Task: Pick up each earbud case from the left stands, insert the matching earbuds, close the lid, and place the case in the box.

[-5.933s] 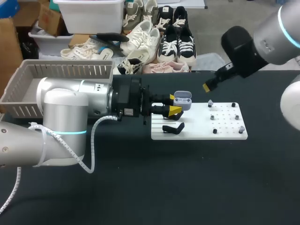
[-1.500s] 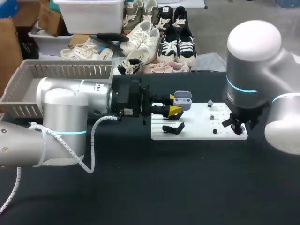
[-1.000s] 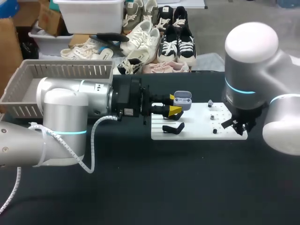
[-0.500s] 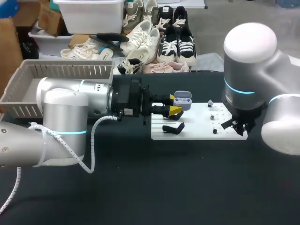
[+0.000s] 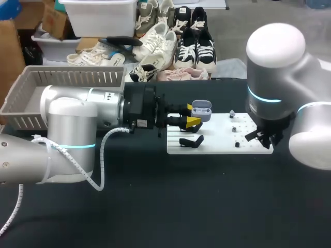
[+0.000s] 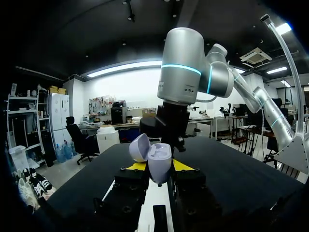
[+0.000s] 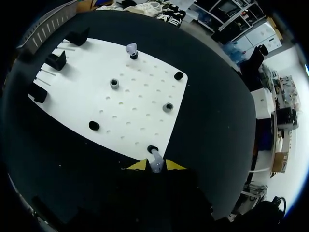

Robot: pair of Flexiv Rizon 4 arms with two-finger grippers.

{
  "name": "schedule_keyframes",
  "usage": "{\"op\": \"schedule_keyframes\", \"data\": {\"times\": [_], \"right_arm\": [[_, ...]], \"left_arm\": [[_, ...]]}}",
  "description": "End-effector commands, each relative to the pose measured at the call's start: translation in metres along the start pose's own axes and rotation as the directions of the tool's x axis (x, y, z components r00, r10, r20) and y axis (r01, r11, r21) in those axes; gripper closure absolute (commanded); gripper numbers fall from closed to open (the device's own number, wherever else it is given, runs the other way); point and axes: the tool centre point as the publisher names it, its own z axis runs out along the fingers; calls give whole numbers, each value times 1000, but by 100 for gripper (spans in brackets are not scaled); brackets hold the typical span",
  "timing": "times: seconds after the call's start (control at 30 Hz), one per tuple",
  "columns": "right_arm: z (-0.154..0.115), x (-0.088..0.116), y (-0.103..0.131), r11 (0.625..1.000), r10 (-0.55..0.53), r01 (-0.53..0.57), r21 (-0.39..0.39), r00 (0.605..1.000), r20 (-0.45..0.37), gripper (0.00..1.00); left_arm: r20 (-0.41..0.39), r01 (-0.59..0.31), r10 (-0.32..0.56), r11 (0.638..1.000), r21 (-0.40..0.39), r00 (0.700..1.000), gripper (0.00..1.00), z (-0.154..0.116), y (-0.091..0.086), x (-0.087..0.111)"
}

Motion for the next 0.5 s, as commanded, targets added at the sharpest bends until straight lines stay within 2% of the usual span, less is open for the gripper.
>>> {"op": "schedule_keyframes", "data": {"times": [0.03,0.33,0.43,0.5], "right_arm": [[-6,6,-1,1000,8,-8,5,1000,13,100],[-27,9,-6,999,47,-47,-3,999,13,100],[-33,9,-6,997,73,-73,11,997,-33,100],[-36,9,-7,992,120,-117,37,986,-112,100]], "left_arm": [[2,-1,1,1000,0,1000,100,0,0,1],[2,-1,1,1000,0,1000,100,0,0,1],[2,-1,1,1000,0,1000,100,0,0,1],[2,-1,1,1000,0,1000,100,0,0,1]]}}
